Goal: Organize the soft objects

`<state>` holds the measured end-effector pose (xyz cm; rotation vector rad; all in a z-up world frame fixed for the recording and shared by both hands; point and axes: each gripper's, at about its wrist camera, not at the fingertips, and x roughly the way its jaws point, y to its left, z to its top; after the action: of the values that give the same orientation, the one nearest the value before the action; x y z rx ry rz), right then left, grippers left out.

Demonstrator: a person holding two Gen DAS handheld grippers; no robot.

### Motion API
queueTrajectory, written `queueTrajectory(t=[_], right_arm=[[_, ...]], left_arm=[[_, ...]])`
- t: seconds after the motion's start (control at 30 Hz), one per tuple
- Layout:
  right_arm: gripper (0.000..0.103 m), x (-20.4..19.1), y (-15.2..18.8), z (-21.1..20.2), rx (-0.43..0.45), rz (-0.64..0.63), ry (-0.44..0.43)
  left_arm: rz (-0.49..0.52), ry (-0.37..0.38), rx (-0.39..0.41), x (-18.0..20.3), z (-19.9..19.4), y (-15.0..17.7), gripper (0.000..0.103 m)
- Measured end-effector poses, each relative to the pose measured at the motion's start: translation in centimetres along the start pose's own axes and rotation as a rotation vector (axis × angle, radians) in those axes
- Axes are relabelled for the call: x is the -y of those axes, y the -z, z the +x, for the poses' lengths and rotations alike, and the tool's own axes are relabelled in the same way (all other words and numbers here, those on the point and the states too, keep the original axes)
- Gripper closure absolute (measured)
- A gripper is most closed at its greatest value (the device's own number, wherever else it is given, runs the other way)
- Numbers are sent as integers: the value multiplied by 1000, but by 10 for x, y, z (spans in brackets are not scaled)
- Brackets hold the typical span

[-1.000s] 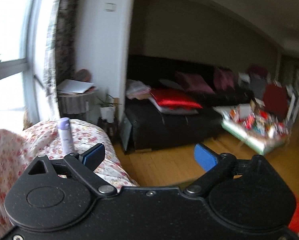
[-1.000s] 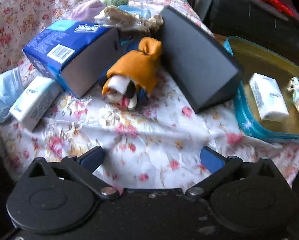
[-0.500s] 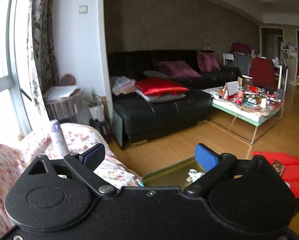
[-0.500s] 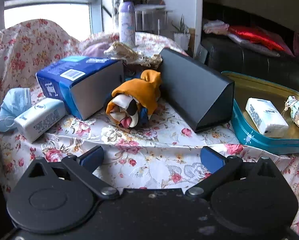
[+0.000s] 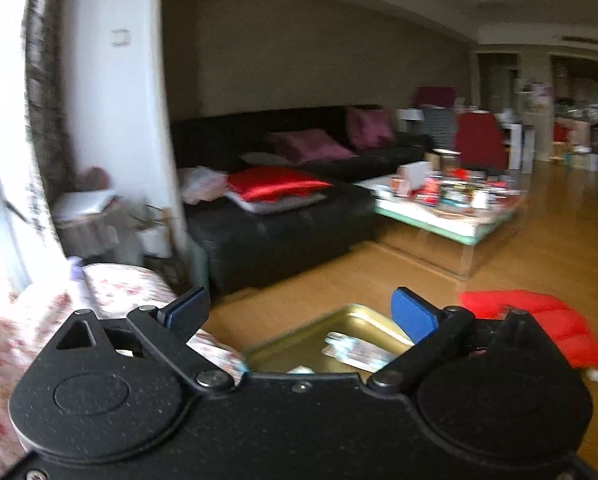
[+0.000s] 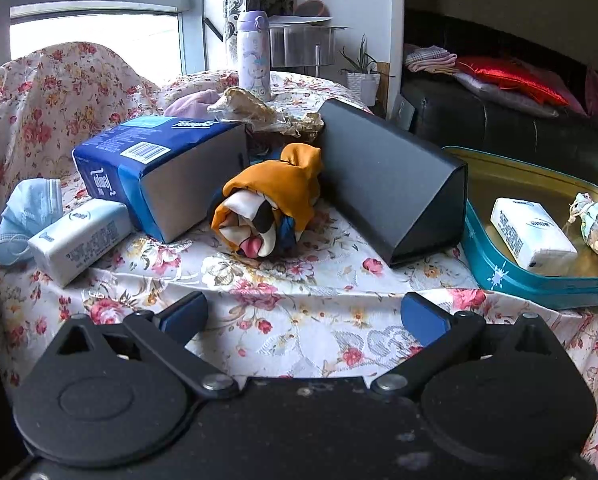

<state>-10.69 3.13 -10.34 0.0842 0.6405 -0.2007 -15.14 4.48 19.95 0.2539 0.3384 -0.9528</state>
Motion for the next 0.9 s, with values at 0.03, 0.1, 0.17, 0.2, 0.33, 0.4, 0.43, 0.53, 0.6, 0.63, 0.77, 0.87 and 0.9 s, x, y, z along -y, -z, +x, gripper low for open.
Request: queueTrajectory(t=[0.03, 0.1, 0.17, 0.2, 0.33, 0.4, 0.43, 0.53, 0.6, 0.63, 0.77, 0.87, 0.9], right_arm=[[0, 0, 0, 0, 1, -1, 1], [0, 0, 0, 0, 0, 2, -1], [0, 0, 0, 0, 0, 2, -1], [0, 0, 0, 0, 0, 1, -1], [0, 1, 0, 1, 0, 3, -2], [0, 1, 0, 1, 0, 3, -2], [0, 1, 0, 1, 0, 3, -2], [0, 1, 0, 1, 1, 3, -2], [0, 1, 0, 1, 0, 3, -2], [0, 1, 0, 1, 1, 4, -2], [0, 1, 0, 1, 1, 4, -2], [0, 1, 0, 1, 1, 3, -1], [0, 1, 0, 1, 1, 3, -2]], left_arm=[[-7, 34, -1, -1, -5, 0, 8], [-42, 65, 13, -8, -18, -2, 8], [-92, 49, 39, -23, -30, -6, 8], [-118, 32, 48, -33, -35, -9, 8], [-238, -78, 77, -78, -49, -14, 8], [-290, -147, 94, -103, -55, -15, 8], [-310, -191, 103, -116, -58, -14, 8], [-344, -313, 130, -143, -66, -14, 8], [-350, -371, 147, -152, -69, -11, 8], [-353, -397, 154, -157, -71, -12, 8], [-379, -443, 162, -173, -76, -7, 7], [-439, -407, 146, -187, -80, -3, 7], [-459, -389, 144, -192, -82, -2, 7]])
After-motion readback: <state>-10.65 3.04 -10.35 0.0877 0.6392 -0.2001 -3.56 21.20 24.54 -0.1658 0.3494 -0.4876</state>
